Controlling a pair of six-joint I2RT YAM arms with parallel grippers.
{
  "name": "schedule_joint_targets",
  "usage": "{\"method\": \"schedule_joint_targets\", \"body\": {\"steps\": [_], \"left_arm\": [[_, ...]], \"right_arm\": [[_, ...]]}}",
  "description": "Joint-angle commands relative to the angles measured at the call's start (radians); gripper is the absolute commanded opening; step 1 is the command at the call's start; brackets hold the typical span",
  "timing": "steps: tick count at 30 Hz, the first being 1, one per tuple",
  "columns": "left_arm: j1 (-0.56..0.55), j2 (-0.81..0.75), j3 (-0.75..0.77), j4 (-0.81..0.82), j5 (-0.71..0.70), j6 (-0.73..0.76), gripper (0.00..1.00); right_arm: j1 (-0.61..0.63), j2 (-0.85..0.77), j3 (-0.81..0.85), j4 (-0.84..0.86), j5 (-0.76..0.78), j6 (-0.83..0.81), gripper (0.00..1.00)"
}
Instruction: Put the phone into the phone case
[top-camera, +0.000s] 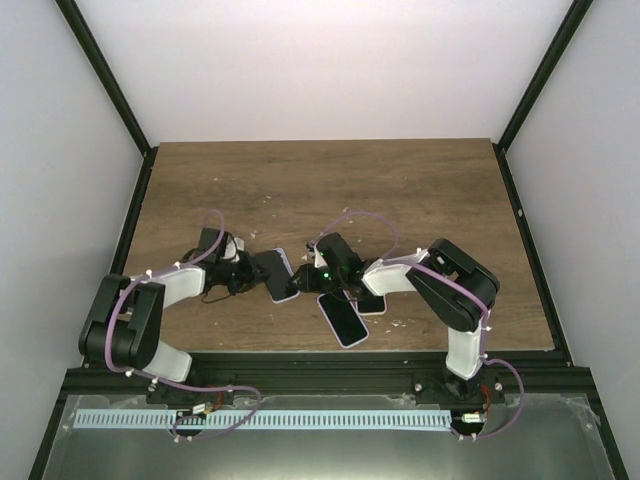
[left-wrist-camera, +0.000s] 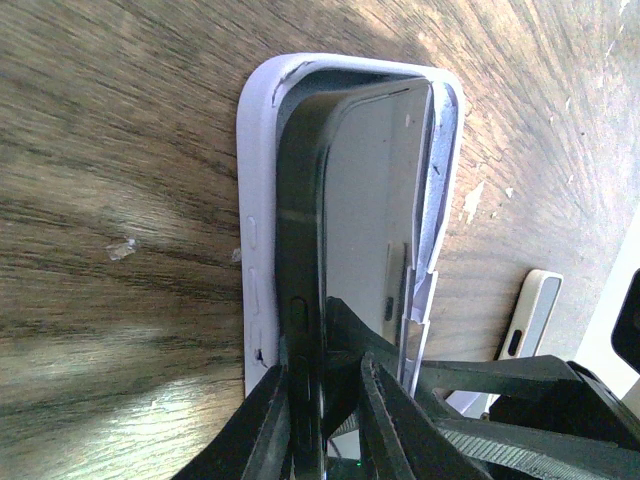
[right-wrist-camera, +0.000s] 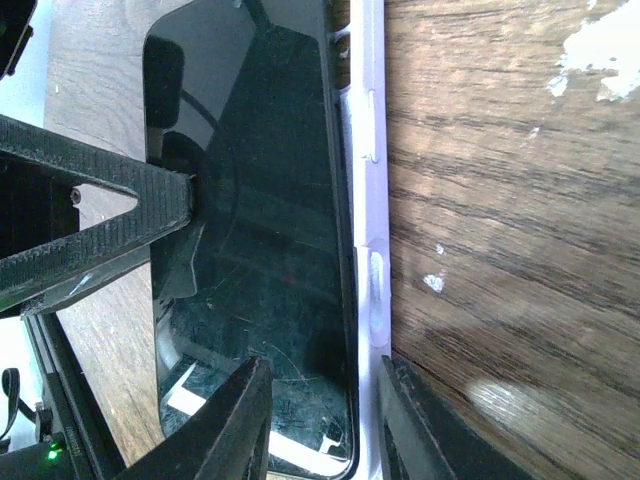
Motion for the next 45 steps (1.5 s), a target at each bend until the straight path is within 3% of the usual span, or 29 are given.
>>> {"method": "schedule_joint_targets", "body": {"steps": [1, 3, 11, 15, 26, 36, 45], "left_arm": [[-0.004, 0.048, 0.027, -0.050, -0.029, 0.039, 0.20], [-0.004, 0.060, 0.031, -0.046, -0.025, 0.037, 0.22], [-0.003, -0.001, 0.057, -0.162, -0.134, 0.085, 0.52], [-0.004, -0.034, 0.069, -0.191, -0.189, 0.089, 0.55], [-0.004, -0.044, 0.094, -0.212, -0.164, 0.101, 0.56], [-0.003, -0.182, 0.126, -0.336, -0.363, 0.121, 0.57], [-0.001, -0.048, 0.099, -0.184, -0.285, 0.146, 0.36]], "right_arm": [[0.011, 0.013, 0.001, 0.045, -0.036, 0.005, 0.30], [0.014, 0.020, 0.004, 0.051, -0.044, 0.008, 0.30], [-0.034, 0.000, 0.022, 0.004, -0.044, -0.072, 0.30], [-0.074, -0.008, 0.026, -0.001, -0.040, -0.098, 0.30], [-0.089, 0.101, 0.108, 0.010, -0.106, -0.109, 0.30], [-0.087, 0.103, 0.116, 0.035, -0.125, -0.107, 0.30], [-0.077, 0.167, 0.192, 0.019, -0.133, -0.076, 0.29]]}}
